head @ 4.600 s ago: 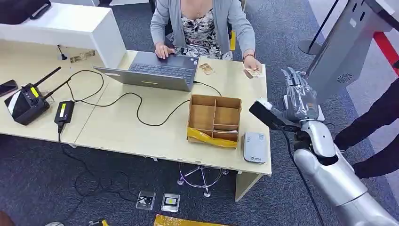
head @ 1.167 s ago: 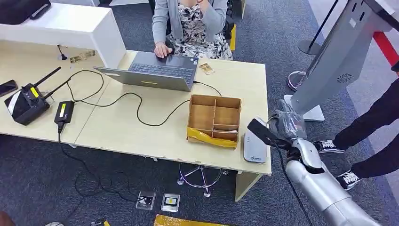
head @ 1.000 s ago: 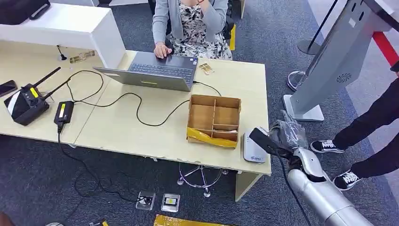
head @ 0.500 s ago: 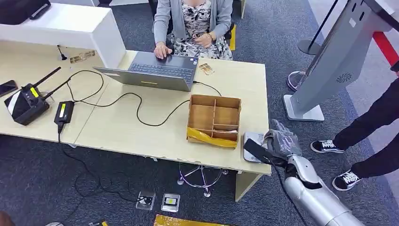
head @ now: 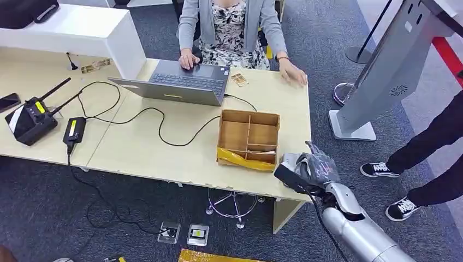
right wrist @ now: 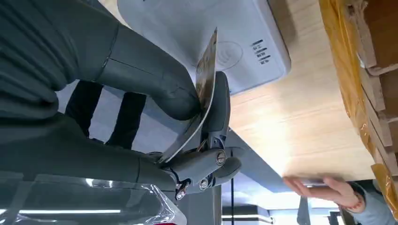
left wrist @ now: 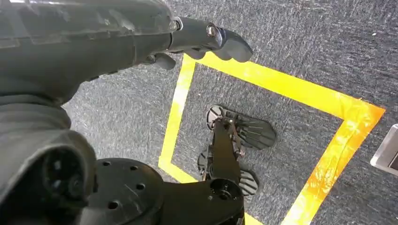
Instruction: Pass the card to the sensor for recognition and then transmit it.
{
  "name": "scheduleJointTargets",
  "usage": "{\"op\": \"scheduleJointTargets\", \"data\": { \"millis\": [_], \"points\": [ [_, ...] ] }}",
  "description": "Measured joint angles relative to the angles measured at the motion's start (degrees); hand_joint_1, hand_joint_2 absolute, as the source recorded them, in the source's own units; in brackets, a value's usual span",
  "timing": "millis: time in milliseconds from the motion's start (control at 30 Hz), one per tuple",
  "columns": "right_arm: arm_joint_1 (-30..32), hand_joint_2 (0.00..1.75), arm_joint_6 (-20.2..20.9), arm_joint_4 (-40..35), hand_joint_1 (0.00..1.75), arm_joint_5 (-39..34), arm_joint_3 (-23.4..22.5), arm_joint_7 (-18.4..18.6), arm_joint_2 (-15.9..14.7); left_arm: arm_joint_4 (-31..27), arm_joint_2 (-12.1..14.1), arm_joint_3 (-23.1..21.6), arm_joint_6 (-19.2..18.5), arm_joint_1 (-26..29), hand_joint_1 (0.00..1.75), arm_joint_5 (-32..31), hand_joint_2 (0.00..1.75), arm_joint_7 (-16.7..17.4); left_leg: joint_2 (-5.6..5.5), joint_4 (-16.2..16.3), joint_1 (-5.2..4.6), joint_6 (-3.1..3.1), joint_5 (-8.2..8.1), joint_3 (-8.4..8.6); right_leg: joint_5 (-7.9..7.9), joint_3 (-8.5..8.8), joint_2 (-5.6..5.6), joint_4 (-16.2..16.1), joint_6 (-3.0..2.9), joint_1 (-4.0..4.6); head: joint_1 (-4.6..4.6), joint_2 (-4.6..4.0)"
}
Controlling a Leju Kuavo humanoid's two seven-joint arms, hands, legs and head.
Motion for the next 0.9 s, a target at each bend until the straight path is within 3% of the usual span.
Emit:
{"op": "scheduleJointTargets", "data": {
  "millis": [633, 900],
  "points": [
    [0.1, 1.75, -4.4, 3.8, 1.75, -7.1, 1.9, 0.8, -0.7, 0.0, 0.1, 0.0, 0.0, 0.0, 0.0, -1.2, 0.0, 0.0, 0.03, 0.0, 0.0, 0.0, 0.0, 0.06, 0.01, 0.03, 0.02, 0.0, 0.0, 0.0, -0.02, 0.0],
    [-0.7, 1.75, -6.3, 4.7, 1.75, -6.6, 1.8, 0.6, -1.5, 0.0, 0.4, 0.0, -1.2, 0.0, 0.0, -2.3, 0.0, -0.4, 0.02, 0.0, 0.0, -0.01, 0.03, 0.08, 0.09, 0.09, 0.01, 0.0, 0.0, 0.0, -0.02, 0.0]
  ]
}}
